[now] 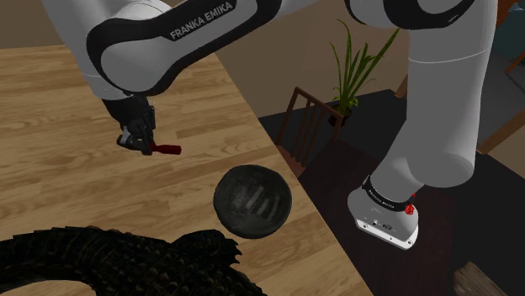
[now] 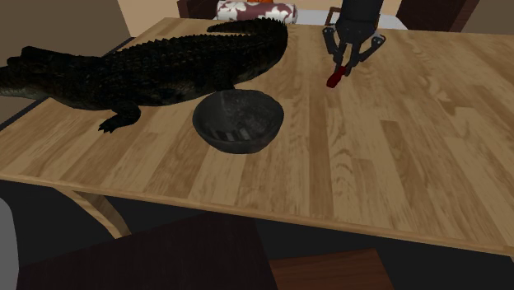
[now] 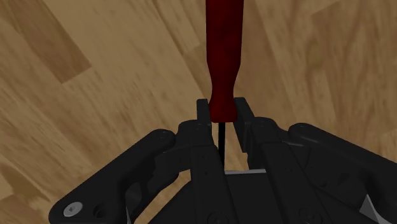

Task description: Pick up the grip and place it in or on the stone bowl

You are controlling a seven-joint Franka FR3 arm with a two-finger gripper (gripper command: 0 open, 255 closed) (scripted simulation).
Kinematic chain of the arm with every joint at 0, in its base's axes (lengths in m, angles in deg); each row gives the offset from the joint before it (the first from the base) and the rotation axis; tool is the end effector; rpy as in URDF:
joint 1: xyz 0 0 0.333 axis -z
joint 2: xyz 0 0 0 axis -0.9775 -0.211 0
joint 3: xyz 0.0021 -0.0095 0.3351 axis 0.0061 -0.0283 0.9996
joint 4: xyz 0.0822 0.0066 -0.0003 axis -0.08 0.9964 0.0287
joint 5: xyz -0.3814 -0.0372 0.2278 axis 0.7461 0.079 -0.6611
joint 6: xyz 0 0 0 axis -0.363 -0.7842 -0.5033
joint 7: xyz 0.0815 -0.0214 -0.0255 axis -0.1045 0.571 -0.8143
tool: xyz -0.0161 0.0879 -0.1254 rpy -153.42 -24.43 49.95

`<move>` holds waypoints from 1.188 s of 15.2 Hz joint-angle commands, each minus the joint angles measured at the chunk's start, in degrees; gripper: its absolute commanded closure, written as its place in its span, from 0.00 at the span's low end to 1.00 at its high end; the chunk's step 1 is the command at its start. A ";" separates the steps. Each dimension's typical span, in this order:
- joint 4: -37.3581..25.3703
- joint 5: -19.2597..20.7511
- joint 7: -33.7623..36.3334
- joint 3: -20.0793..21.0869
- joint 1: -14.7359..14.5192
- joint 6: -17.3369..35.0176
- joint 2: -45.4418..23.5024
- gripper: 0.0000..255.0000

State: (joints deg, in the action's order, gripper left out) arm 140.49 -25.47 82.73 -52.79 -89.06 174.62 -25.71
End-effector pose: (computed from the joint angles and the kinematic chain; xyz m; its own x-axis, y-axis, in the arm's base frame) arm 0.5906 0.4296 0.3293 0.7998 0.6002 -0.0035 0.6002 -0.7998 -0.0008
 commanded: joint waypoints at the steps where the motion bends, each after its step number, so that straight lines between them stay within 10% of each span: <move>1: -0.58 -0.36 -0.23 0.19 0.12 -1.16 0.62 1.00; 15: -8.11 -1.94 -1.38 1.04 -0.11 -10.63 2.92 1.00; 18: 2.24 -5.28 -1.40 2.49 2.22 -7.23 10.64 1.00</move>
State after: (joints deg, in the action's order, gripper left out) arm 138.84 -29.51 81.34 -50.80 -87.67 165.98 -17.85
